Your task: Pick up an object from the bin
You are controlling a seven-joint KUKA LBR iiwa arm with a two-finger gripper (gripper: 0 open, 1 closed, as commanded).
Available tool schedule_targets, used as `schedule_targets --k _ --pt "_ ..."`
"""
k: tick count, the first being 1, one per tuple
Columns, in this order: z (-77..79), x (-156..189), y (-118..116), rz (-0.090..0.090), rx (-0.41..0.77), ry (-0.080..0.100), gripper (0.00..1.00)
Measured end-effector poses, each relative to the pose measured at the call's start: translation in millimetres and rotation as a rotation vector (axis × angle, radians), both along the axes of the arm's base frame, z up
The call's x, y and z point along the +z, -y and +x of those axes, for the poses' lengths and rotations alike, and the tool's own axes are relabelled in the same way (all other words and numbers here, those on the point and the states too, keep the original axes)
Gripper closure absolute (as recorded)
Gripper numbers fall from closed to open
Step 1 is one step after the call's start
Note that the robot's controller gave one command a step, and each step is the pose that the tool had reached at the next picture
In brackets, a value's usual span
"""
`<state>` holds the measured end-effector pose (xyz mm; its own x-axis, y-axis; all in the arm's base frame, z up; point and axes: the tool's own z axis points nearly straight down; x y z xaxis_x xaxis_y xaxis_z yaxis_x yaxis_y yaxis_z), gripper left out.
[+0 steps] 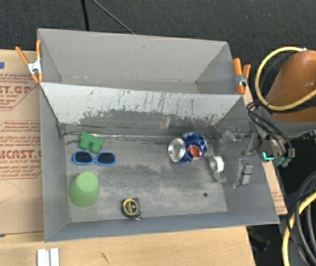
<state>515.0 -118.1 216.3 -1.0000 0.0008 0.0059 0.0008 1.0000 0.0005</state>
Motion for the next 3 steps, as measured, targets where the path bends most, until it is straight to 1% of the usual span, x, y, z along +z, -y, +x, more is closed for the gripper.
schedule_targets --k 1,2,3 --pt "68.9 -146.4 -41.4 0.0 -0.135 0.02 0.0" --pt "68.7 -115.2 -62.1 0.0 -0.209 0.01 0.0" --pt "67.1 -114.6 -63.4 -0.001 -0.452 0.007 0.0"
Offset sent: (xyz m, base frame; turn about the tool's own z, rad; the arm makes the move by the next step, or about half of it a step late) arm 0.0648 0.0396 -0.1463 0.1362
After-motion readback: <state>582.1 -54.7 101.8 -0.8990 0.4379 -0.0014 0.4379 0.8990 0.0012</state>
